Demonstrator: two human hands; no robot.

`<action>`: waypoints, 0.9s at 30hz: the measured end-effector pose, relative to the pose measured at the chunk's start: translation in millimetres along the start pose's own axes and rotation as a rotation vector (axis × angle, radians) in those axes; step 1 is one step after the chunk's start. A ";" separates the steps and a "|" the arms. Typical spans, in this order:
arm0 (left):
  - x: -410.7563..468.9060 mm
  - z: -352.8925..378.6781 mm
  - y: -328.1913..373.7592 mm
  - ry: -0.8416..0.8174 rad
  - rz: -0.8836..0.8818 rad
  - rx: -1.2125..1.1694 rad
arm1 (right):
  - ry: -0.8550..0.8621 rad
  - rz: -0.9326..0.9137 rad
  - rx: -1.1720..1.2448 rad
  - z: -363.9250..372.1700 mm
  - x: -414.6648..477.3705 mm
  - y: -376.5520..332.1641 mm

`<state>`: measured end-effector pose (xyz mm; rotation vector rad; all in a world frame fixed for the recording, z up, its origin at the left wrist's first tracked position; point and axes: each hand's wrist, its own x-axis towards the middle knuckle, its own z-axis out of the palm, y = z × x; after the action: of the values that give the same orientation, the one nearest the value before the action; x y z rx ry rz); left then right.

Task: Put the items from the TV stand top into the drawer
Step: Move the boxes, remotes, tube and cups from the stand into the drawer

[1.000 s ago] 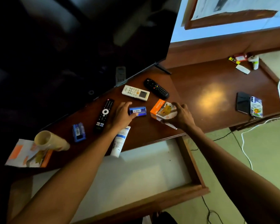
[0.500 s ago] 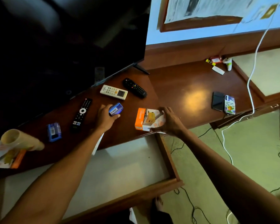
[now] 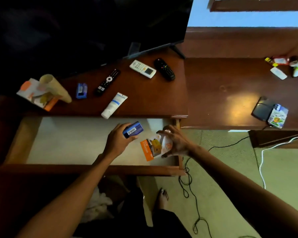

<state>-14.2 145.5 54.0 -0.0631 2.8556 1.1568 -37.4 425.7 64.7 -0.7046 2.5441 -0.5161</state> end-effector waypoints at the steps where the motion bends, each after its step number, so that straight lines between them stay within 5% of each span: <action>1: -7.1 3.9 -7.4 -0.013 -0.030 0.019 | -0.025 -0.016 -0.046 8.2 1.5 0.7; 18: 4.1 71.6 -87.3 -0.180 -0.327 0.109 | -0.333 0.053 -0.240 75.6 79.9 19.7; 24: 8.8 64.1 -88.4 -0.174 -0.404 0.061 | -0.045 0.333 -0.085 81.2 69.0 -1.0; 27: 12.8 70.5 -82.3 -0.078 -0.554 0.091 | -0.065 0.457 -0.105 90.1 66.9 -10.7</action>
<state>-19.2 135.4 -54.5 -0.7313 2.5580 0.8850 -39.0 359.3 -26.3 -0.1532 2.5690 -0.2006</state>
